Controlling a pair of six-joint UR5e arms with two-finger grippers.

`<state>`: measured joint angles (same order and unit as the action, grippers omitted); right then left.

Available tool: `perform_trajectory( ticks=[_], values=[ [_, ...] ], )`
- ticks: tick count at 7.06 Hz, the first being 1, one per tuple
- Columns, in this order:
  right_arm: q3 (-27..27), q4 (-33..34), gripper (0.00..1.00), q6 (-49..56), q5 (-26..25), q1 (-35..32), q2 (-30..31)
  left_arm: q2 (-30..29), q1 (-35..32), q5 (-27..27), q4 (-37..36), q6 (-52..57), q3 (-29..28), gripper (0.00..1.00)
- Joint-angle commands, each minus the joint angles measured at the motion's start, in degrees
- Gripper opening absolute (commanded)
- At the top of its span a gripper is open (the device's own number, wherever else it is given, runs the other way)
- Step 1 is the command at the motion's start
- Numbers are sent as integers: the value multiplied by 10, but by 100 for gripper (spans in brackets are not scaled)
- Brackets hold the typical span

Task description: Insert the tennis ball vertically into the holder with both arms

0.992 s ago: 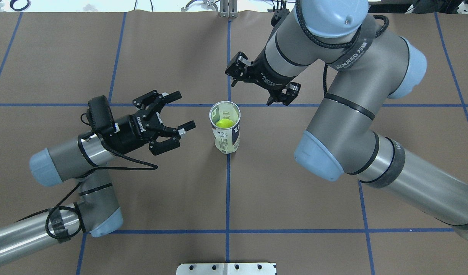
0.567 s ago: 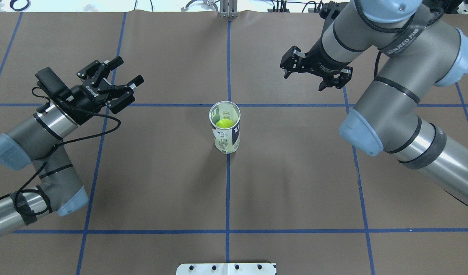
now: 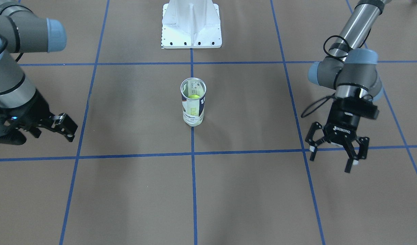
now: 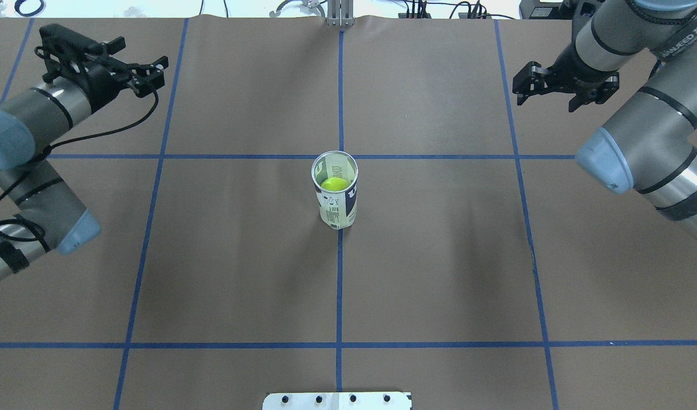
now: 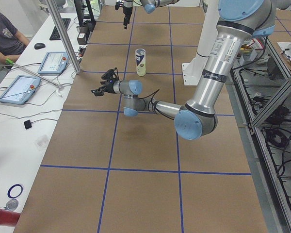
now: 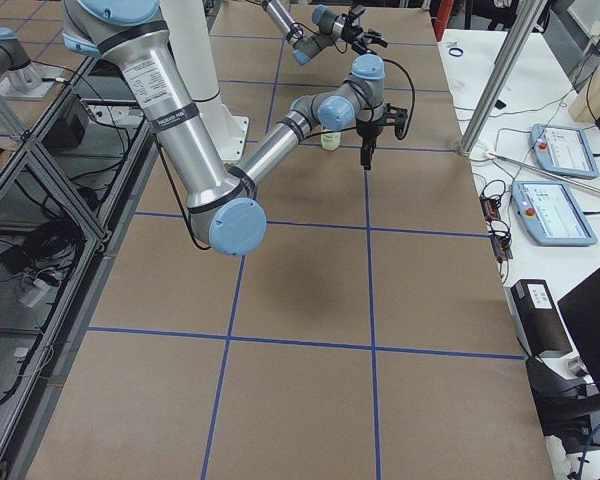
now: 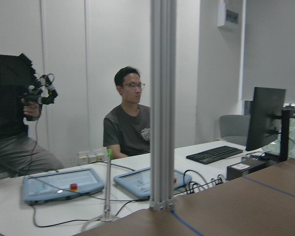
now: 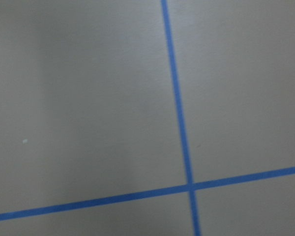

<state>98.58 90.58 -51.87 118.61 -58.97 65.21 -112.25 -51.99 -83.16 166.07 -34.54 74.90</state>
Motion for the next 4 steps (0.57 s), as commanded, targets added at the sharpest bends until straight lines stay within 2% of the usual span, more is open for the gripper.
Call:
perform_trajectory(
  ticks=[1,2,4],
  values=[
    [-88,-110,100,50,7,-35,27,-19,-91,-151,-182,3,-1,98],
    [-125,-146,100,94,43,-68,36,-20,-124,-237,-266,3,-1,98],
    [-138,-146,100,194,92,-125,70,-21,-213,-422,-409,0,0,98]
  ],
)
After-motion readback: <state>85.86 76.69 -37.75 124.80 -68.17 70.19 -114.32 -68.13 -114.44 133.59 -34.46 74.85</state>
